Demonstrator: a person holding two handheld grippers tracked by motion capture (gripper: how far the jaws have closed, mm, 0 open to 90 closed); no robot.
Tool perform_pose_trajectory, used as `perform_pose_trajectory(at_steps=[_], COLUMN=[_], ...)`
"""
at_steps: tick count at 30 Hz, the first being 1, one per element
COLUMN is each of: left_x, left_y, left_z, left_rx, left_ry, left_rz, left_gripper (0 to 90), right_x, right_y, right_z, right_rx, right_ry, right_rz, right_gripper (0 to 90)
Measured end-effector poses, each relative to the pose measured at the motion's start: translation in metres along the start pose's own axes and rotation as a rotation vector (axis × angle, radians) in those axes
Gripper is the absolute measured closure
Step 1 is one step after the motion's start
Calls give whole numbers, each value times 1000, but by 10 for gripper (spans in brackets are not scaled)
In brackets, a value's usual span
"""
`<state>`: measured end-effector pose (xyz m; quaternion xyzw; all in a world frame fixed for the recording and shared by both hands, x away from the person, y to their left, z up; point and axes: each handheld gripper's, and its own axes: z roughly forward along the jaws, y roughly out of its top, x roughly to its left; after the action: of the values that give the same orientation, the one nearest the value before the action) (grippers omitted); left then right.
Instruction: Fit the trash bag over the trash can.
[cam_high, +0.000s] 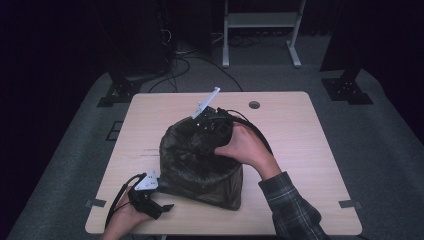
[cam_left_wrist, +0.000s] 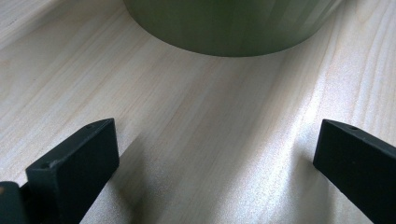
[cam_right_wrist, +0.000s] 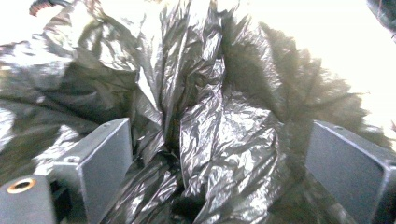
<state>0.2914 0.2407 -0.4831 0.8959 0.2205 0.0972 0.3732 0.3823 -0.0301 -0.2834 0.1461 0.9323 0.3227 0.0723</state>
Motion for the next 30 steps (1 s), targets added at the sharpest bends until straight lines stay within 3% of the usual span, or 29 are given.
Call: perform_pose_trajectory(at_steps=[18, 30], left_x=[0, 0], left_y=[0, 0], left_z=[0, 0], left_rx=[-1, -1], left_ry=[1, 2], left_rz=[-2, -3], left_gripper=[0, 0], right_x=[10, 20], right_y=[-41, -86], right_z=[-45, -79], right_rx=[-171, -271], right_ry=[-21, -30], right_rz=[8, 39], right_gripper=[65, 65])
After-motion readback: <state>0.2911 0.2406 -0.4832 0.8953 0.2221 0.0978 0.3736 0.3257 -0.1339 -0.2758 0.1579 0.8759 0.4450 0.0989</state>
